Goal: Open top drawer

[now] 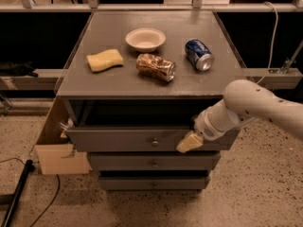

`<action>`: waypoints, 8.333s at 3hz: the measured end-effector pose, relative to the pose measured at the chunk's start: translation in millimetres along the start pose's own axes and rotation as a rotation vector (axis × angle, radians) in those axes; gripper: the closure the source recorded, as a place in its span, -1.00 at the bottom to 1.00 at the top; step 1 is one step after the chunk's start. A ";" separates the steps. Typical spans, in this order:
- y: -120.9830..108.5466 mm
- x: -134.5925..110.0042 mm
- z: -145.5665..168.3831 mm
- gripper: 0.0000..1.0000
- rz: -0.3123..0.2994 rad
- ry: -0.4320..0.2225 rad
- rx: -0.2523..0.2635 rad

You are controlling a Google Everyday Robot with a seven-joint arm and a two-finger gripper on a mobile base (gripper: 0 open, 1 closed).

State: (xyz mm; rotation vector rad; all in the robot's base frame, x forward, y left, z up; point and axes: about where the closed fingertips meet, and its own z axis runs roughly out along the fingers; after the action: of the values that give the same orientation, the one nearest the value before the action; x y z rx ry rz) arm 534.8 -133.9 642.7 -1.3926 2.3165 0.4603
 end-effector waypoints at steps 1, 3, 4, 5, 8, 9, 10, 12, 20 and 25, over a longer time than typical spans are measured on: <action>0.0 -3.8 -4.3 0.65 0.000 0.000 0.000; 0.1 -3.8 -4.2 0.01 0.000 0.000 0.000; 0.1 -3.8 -4.2 -0.45 0.000 0.000 0.000; 0.1 -3.8 -4.2 -0.92 0.000 0.000 0.000; 15.3 16.9 -1.0 -0.18 0.015 0.011 0.000; 15.3 14.9 -2.9 0.29 0.016 0.012 0.000; 19.8 19.5 -3.7 0.75 0.025 0.011 -0.002; 24.2 23.5 -6.0 0.77 0.034 0.012 -0.003; 38.6 38.6 -6.0 0.45 0.048 0.004 -0.015; 40.2 41.9 -8.3 0.22 0.053 0.004 -0.017</action>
Offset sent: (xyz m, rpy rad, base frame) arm 0.0006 0.0010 0.0049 0.0000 0.0000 0.0000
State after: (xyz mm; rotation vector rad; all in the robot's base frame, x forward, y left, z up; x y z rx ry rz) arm 479.9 -151.5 632.3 -1.3433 2.3632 0.4949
